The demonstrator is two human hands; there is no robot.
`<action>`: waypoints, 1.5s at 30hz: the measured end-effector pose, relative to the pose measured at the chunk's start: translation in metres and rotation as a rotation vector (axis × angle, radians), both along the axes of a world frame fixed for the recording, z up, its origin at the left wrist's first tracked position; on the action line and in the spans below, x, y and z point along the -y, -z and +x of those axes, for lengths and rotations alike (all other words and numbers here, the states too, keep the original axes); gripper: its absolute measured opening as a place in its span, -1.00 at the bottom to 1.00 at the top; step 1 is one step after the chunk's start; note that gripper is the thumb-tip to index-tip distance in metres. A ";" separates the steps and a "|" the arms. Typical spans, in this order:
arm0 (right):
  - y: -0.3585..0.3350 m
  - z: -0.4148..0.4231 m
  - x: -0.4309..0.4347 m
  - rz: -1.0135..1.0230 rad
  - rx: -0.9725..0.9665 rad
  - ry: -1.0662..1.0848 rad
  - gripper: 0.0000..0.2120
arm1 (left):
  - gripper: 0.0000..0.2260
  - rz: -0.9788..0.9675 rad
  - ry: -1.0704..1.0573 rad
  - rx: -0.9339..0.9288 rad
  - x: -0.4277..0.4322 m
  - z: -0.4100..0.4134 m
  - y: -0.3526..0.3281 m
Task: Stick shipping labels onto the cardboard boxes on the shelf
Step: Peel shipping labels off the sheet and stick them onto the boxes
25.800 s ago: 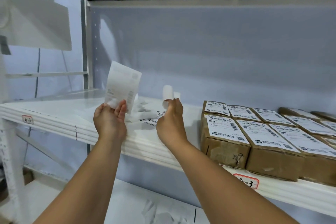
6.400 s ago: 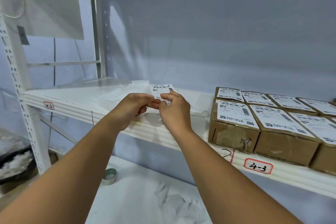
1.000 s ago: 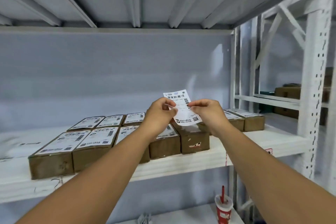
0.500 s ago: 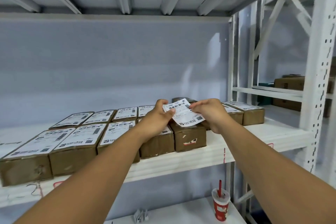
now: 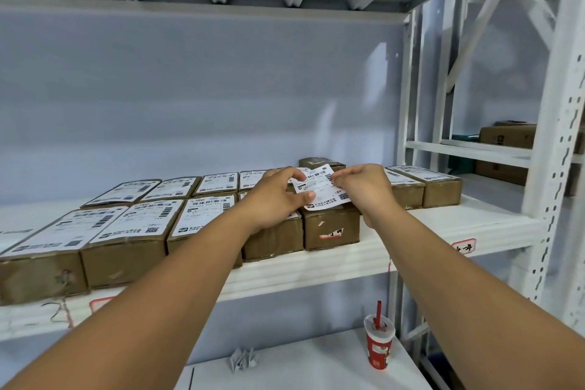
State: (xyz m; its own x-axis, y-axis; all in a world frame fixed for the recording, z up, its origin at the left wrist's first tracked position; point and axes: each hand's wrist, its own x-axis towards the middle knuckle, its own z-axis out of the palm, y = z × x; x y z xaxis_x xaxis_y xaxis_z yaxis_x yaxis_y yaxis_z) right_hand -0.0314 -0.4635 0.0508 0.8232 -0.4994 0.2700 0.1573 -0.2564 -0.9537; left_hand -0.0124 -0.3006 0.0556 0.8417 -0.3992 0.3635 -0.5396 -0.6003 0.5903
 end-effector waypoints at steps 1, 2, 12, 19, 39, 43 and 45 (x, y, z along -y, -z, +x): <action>0.000 0.000 -0.001 -0.004 0.001 0.005 -0.89 | -0.70 0.009 -0.002 0.009 0.000 0.000 0.000; 0.000 0.000 -0.001 -0.010 0.001 0.008 -0.90 | -0.72 0.020 -0.003 0.018 0.000 0.000 0.000; -0.001 -0.003 0.000 -0.076 -0.015 0.012 -0.80 | -0.70 0.138 0.002 0.063 0.003 -0.005 0.001; -0.001 -0.004 -0.001 -0.095 -0.001 0.033 -0.82 | -0.64 0.176 -0.033 0.065 0.004 -0.006 0.001; -0.006 -0.011 0.001 -0.652 -0.071 0.004 -0.84 | -0.73 0.253 -0.012 0.093 0.005 -0.009 -0.001; -0.002 -0.013 0.005 -0.660 -0.064 -0.031 -0.83 | -0.74 0.253 -0.001 0.089 0.005 -0.008 -0.001; 0.000 -0.013 0.007 -0.641 -0.054 -0.041 -0.83 | -0.75 0.249 0.005 0.084 0.005 -0.008 -0.001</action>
State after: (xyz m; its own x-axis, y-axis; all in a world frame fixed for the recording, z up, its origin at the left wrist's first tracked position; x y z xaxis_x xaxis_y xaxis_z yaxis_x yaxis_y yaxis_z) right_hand -0.0444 -0.4701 0.0510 0.8590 -0.2200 0.4624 0.1357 -0.7730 -0.6197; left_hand -0.0202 -0.3053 0.0565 0.8105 -0.4891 0.3222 -0.5838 -0.7189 0.3773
